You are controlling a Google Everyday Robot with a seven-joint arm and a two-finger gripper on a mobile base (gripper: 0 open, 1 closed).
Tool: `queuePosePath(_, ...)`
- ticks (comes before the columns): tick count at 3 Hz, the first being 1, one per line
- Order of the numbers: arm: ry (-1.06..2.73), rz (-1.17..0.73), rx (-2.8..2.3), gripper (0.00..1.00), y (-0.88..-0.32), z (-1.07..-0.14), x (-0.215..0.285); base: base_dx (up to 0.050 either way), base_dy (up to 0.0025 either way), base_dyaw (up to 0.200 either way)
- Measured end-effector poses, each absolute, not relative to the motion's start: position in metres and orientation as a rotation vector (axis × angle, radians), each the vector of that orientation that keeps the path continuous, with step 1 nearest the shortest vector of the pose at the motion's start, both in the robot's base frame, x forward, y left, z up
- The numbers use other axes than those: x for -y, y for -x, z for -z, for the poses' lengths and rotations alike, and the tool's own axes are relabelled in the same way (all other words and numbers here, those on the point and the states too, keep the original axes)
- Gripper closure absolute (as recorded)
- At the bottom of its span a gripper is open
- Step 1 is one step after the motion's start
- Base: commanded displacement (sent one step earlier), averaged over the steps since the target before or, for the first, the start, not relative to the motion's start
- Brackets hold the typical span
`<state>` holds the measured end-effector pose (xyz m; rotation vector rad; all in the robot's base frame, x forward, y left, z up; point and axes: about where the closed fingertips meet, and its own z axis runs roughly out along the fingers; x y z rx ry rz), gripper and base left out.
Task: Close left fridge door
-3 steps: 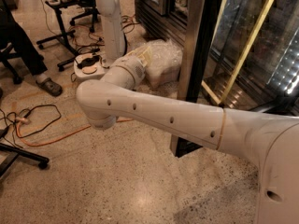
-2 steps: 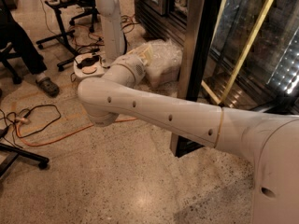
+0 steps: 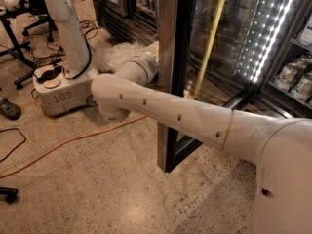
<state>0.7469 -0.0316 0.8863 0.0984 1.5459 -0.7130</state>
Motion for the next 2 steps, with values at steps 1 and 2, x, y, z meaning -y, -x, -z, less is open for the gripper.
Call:
queuePosePath(1,-0.098,0.713,-1.546,1.0,-0.7469,-0.8863,0.0316,-0.05,-0.00009,0.001)
queuePosePath(2,-0.098,0.713,-1.546,1.0,-0.7469,-0.8863,0.0316,-0.05,0.00002,0.0)
